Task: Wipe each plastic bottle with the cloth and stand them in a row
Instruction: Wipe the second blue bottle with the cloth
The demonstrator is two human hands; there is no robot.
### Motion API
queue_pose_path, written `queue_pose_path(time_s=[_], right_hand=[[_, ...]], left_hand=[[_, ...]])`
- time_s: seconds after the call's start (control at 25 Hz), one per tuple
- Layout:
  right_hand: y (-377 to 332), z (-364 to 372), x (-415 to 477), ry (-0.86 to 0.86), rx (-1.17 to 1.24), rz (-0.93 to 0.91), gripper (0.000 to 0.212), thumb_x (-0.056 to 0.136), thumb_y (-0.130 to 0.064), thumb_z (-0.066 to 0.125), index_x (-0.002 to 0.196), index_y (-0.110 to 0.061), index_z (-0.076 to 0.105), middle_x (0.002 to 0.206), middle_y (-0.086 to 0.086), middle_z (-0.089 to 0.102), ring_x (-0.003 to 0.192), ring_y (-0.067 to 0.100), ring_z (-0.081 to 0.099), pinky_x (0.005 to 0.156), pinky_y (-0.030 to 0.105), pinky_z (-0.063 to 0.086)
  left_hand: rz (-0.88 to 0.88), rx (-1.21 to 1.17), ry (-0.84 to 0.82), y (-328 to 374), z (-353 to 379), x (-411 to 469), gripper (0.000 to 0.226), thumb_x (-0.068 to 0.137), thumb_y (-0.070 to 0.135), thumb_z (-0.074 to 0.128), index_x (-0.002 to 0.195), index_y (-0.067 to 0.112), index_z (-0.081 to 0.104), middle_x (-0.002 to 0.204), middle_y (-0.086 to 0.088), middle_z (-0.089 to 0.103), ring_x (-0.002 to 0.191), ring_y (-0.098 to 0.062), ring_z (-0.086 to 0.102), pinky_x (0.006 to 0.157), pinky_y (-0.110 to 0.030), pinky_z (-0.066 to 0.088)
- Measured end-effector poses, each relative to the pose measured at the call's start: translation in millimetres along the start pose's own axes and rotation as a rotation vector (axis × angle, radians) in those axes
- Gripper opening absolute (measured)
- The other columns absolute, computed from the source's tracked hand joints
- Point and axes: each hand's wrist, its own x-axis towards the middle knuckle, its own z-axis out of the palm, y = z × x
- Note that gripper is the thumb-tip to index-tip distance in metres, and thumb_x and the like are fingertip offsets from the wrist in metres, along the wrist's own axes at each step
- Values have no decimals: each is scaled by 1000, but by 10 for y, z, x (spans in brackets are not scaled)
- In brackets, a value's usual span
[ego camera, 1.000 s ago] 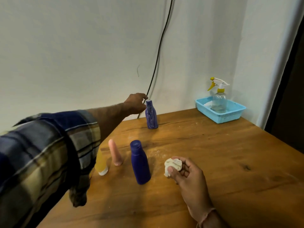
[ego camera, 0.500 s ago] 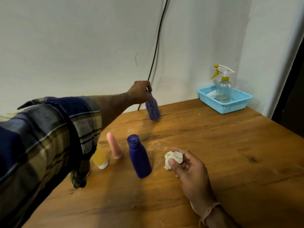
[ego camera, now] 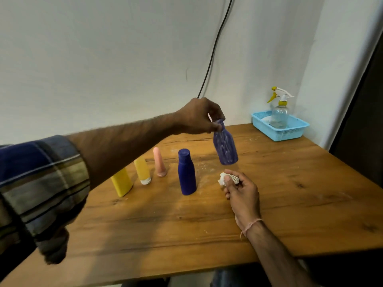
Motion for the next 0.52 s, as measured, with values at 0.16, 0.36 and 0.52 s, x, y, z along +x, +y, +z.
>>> queue_pose_path(time_s=[0.16, 0.36, 0.52], right_hand=[[-55, -123, -256, 66, 8, -11, 10, 94, -33, 67, 97, -41, 72, 75, 5, 72, 62, 13, 60, 65, 44, 56], [-118, -331, -552, 160, 82, -34, 9, 96, -33, 64, 94, -31, 73, 68, 2, 71, 58, 15, 61, 62, 41, 54], [-135, -385, -704, 139, 101, -82, 14, 94, -15, 68, 102, -24, 75, 88, 1, 76, 68, 15, 68, 68, 37, 59]], left_hand=[[126, 238, -44, 281, 105, -401, 30, 89, 23, 73, 117, 13, 70, 105, 2, 74, 91, -8, 69, 82, -21, 56], [-102, -26, 199, 341, 444, -1197, 36, 86, 47, 71, 119, 31, 68, 95, 12, 77, 83, 6, 67, 85, -21, 54], [-329, -493, 443, 160, 977, -1892, 32, 90, 34, 74, 119, 22, 73, 94, 6, 79, 85, -4, 75, 93, -53, 57]])
